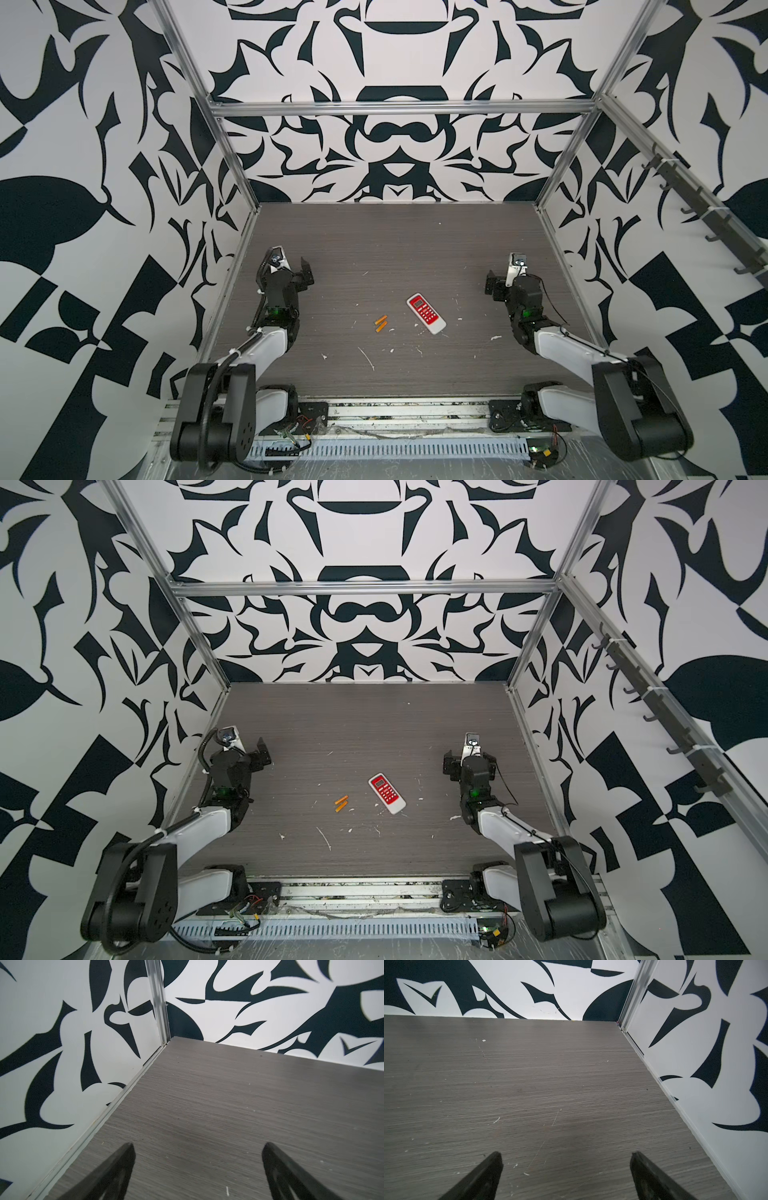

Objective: Load the batteries into the remote control
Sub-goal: 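Move the right gripper over the red remote while the left arm rises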

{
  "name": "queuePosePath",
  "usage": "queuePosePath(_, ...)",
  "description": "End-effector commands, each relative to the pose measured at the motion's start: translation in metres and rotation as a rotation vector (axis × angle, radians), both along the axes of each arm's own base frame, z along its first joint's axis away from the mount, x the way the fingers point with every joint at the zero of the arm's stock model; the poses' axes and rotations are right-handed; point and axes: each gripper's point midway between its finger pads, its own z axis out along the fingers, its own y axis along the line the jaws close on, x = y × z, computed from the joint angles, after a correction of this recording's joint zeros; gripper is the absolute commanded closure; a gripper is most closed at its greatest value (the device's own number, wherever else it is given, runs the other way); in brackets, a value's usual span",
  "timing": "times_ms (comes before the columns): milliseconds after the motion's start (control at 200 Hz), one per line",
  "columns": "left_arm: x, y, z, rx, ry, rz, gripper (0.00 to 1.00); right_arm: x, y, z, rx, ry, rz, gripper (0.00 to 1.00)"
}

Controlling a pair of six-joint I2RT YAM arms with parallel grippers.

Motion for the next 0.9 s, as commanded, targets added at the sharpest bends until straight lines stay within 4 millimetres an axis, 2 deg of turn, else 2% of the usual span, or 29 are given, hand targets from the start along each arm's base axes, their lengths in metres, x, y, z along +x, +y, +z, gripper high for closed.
queuePosePath(0,-0.005,-0.006,0.004,-0.129,0.069,0.012,0.01,-0.005,0.008,0.019,0.065,0.025,0.016,0.00)
queuePosePath(65,-0.007,-0.013,0.010,-0.208,0.071,-0.005,0.01,-0.010,0.016,0.026,0.105,0.039,0.050,0.00)
queuePosePath(160,-0.012,-0.020,0.019,-0.349,0.053,-0.009,0.01,-0.013,0.043,0.032,0.203,0.076,0.173,0.00)
queuePosePath(240,-0.014,-0.034,0.026,-0.425,0.060,-0.067,0.01,-0.015,0.064,0.030,0.258,0.135,0.258,0.00)
queuePosePath(365,-0.020,-0.054,0.032,-0.508,0.090,-0.161,0.01,-0.018,0.090,0.025,0.252,0.215,0.339,0.00)
queuePosePath(475,-0.024,-0.066,0.026,-0.553,0.203,-0.195,0.01,-0.025,0.118,0.023,0.222,0.301,0.416,0.00)
queuePosePath(680,-0.027,-0.119,0.028,-0.636,0.275,-0.445,0.01,-0.042,0.165,0.010,0.182,0.459,0.573,0.03)
queuePosePath(895,-0.039,-0.176,0.024,-0.643,0.374,-0.661,0.01,-0.066,0.202,-0.006,0.178,0.574,0.712,0.05)
